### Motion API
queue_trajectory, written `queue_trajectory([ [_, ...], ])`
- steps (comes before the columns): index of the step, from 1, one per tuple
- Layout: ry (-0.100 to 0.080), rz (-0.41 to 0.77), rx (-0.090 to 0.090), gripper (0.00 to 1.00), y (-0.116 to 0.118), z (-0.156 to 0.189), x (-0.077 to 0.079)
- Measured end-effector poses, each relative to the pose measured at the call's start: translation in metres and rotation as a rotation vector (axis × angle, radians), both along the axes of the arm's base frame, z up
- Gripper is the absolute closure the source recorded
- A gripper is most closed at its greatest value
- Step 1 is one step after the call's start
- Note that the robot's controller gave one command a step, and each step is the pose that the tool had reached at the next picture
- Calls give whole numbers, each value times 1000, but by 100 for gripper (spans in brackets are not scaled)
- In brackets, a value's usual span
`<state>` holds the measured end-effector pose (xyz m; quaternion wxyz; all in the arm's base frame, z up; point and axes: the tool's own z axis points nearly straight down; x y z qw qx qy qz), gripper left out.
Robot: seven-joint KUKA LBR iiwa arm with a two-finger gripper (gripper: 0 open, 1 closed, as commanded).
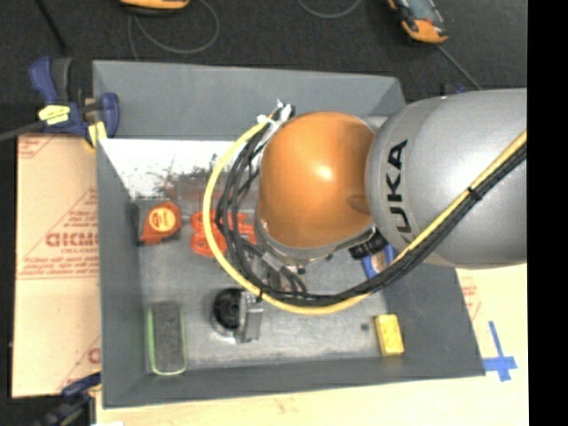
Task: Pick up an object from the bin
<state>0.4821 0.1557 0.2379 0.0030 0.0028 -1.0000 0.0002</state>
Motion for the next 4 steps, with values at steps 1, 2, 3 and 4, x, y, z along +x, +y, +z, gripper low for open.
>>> queue_trajectory([
  [1,-8,-5,2,0,-1,5,2],
  [2,-15,67,3,0,-21,-37,15],
  [3,-12,78,1,0,-35,-76,49],
  [4,-11,122,0,0,-17,-115,46],
])
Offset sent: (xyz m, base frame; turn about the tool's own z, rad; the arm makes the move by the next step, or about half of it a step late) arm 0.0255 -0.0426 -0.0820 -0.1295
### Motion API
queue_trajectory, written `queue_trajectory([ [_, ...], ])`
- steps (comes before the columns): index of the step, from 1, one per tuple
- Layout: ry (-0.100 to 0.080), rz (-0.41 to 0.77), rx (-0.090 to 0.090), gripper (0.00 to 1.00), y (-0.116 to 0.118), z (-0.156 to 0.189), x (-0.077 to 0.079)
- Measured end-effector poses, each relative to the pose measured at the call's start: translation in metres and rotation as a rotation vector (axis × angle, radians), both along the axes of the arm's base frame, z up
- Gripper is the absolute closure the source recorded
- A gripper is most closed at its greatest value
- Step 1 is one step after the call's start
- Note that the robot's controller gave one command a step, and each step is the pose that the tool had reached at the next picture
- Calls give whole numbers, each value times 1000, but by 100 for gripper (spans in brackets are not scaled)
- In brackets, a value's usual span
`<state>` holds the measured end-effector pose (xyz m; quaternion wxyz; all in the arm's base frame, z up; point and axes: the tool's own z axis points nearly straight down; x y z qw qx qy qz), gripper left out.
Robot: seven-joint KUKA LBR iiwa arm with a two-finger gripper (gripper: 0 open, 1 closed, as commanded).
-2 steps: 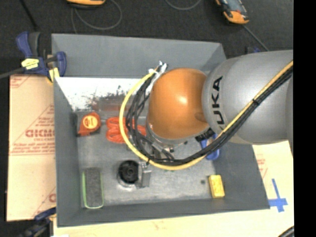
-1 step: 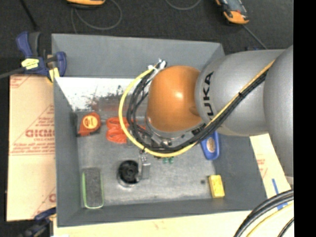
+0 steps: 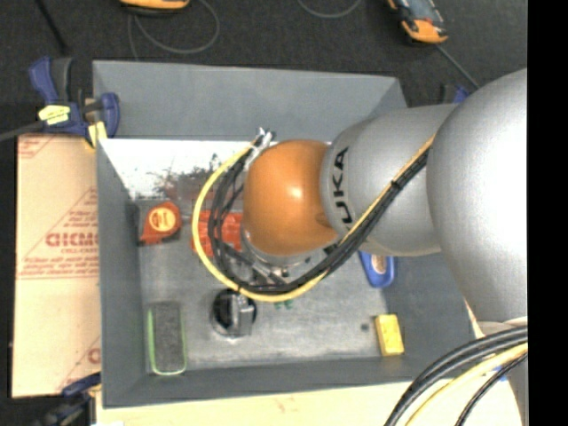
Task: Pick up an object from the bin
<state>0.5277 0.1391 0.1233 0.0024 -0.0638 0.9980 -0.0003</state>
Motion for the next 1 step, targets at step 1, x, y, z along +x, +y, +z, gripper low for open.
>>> queue_trajectory([
  [1,5,-12,2,100,-3,-41,-6],
])
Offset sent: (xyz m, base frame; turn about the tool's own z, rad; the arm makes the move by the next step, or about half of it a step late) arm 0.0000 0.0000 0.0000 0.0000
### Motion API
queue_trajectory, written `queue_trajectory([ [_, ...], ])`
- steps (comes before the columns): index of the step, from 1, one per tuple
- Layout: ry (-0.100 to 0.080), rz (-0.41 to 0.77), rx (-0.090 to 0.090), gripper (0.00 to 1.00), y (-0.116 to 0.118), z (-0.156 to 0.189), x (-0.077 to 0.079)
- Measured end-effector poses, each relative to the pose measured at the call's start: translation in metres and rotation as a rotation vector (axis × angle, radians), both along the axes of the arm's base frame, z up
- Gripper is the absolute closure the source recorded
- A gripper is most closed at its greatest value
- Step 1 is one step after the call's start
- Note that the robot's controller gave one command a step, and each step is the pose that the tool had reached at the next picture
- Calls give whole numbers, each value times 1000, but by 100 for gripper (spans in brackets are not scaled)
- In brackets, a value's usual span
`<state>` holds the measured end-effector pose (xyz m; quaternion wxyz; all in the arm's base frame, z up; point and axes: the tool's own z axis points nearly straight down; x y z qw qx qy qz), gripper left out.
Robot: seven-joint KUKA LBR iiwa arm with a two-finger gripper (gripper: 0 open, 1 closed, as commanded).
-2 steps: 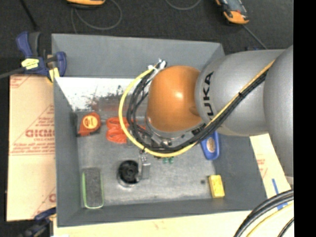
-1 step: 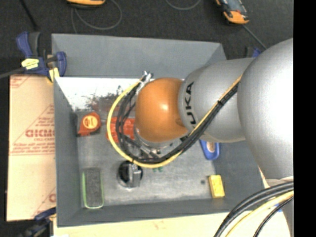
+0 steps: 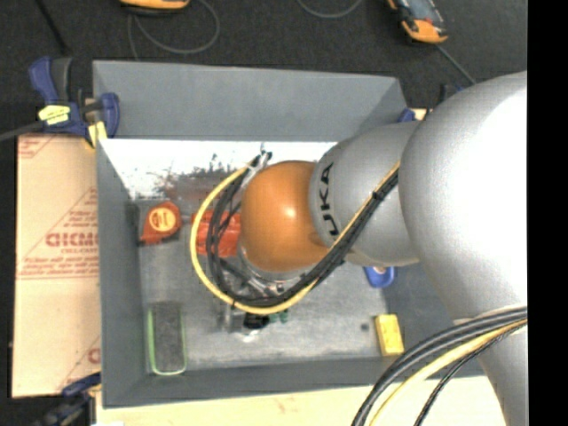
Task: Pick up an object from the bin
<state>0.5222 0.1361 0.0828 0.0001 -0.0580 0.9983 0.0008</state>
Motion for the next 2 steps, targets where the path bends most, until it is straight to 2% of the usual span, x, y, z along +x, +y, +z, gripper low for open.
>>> queue_trajectory([
  [1,0,-2,0,0,0,0,0],
  [2,0,-3,0,0,0,0,0],
])
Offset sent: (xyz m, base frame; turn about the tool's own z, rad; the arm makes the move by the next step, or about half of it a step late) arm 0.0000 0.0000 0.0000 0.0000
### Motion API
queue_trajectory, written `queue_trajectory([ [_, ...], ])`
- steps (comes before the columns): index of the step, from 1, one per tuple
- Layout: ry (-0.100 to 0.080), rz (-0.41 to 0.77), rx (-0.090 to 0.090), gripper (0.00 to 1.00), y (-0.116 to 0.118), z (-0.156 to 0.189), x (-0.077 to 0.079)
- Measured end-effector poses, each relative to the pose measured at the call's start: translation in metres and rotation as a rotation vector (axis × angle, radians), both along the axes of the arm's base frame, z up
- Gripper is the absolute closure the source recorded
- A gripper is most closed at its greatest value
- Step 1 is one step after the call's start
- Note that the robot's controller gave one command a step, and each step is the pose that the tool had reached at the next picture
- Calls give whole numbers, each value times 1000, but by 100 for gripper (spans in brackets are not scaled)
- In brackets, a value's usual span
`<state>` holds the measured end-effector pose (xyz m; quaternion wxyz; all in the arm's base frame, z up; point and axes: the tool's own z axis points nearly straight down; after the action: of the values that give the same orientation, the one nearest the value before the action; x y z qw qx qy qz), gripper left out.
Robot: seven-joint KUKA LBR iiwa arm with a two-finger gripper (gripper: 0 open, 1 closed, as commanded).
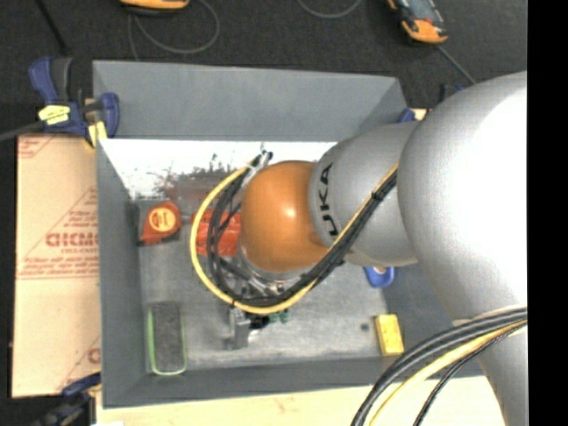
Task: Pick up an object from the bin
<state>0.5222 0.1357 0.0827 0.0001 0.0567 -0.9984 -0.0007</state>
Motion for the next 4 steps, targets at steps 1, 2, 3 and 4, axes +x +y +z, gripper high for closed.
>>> queue_trajectory([
  [1,0,89,0,0,-33,6,-2],
  [2,-2,179,0,100,-47,20,23],
  [3,-2,178,1,0,-46,20,23],
  [4,-2,177,1,0,-46,20,23],
])
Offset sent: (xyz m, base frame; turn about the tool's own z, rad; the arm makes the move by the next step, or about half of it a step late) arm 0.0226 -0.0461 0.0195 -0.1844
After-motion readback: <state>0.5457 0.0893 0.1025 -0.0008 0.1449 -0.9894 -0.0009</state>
